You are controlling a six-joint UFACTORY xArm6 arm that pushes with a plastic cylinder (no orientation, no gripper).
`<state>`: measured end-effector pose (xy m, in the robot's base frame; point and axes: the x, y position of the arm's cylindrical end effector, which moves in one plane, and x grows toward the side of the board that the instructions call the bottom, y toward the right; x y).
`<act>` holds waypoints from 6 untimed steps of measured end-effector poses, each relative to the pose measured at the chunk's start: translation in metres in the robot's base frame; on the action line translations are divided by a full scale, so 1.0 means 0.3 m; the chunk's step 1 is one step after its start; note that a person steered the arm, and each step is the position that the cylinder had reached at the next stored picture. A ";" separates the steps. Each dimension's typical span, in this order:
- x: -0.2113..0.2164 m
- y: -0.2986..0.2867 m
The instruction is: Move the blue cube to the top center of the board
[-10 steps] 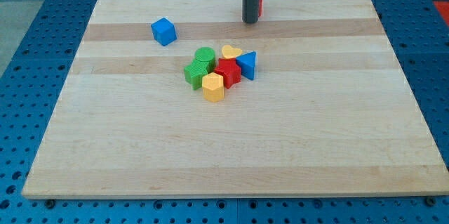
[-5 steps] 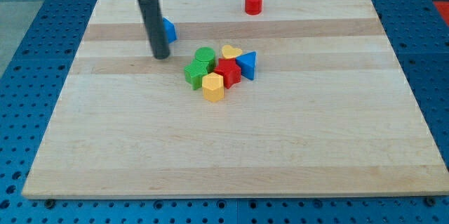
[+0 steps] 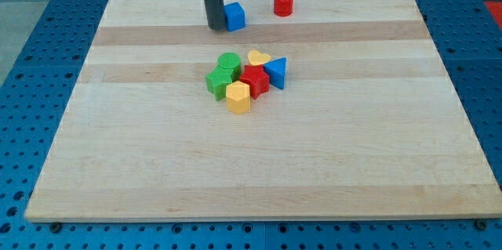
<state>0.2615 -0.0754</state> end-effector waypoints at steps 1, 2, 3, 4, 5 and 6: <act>-0.033 0.044; -0.034 0.068; -0.034 0.103; -0.034 0.127; -0.034 0.126; -0.038 0.158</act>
